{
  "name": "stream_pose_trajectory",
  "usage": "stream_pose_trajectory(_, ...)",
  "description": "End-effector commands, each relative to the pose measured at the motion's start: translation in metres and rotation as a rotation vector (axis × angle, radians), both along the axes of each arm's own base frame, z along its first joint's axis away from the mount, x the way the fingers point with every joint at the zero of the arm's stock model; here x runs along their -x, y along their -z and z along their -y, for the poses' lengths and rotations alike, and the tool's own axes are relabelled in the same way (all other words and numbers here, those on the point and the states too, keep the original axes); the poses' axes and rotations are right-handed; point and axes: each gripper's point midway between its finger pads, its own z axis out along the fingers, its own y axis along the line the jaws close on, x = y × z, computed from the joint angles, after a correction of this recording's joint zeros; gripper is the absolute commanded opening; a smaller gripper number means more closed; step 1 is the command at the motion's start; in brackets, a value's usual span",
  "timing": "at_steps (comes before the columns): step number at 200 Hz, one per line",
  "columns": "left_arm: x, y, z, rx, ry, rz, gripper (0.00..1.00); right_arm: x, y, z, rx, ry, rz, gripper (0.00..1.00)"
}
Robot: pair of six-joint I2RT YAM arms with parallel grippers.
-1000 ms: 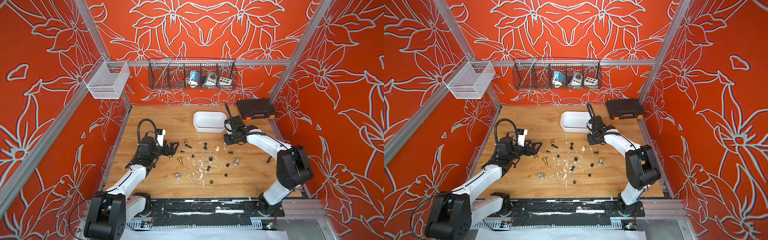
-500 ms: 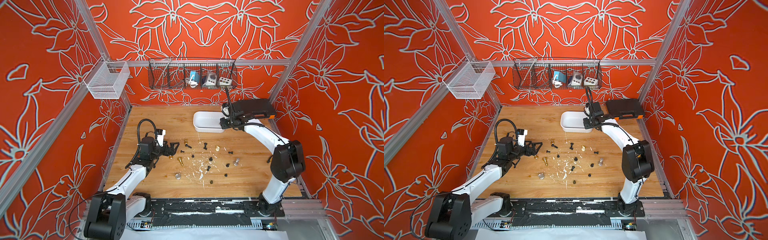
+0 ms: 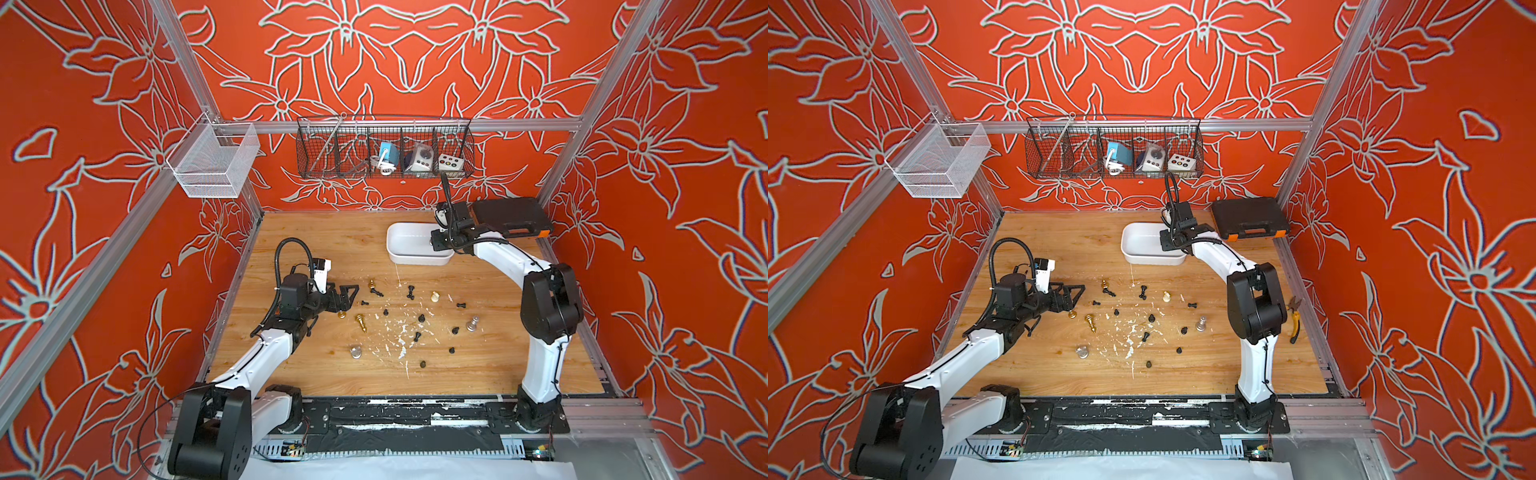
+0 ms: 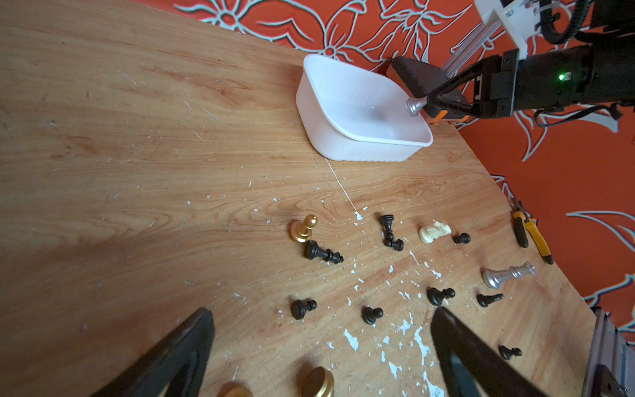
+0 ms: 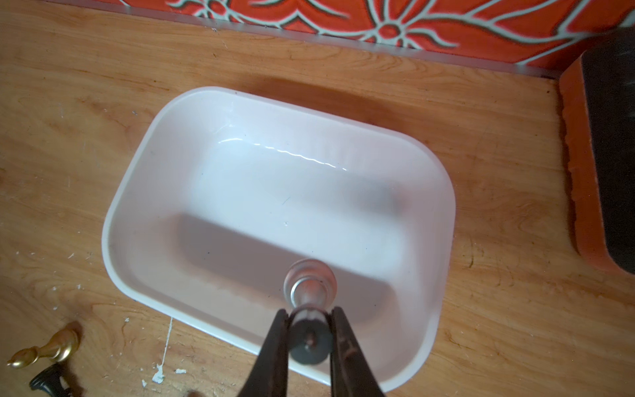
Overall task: Put the chess pieces into the storage box
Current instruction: Pick up the chess piece at the center of the board, then place the chess piece in the storage box.
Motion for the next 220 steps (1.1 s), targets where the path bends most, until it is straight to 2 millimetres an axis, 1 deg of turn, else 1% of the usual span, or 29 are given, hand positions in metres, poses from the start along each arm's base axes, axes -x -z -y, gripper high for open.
stream_pose_trajectory(1, -0.001, -0.001, 0.002, 0.011, 0.018, -0.014, 0.98, -0.008, 0.005, -0.001, -0.038, 0.045, 0.011, 0.16)
stream_pose_trajectory(48, 0.001, 0.003, 0.004, 0.019, 0.025, -0.026, 0.98, -0.007, 0.021, -0.001, -0.035, 0.053, -0.017, 0.16)
stream_pose_trajectory(135, 0.003, 0.004, 0.009, 0.042, 0.044, -0.045, 0.98, -0.004, 0.037, 0.000, -0.034, 0.065, -0.049, 0.18)
stream_pose_trajectory(170, 0.004, 0.005, 0.010, 0.049, 0.047, -0.049, 0.98, -0.001, 0.042, 0.001, -0.029, 0.064, -0.061, 0.20)
stream_pose_trajectory(220, 0.006, 0.007, 0.011, 0.044, 0.049, -0.052, 0.98, 0.000, 0.041, 0.002, -0.029, 0.066, -0.060, 0.28)
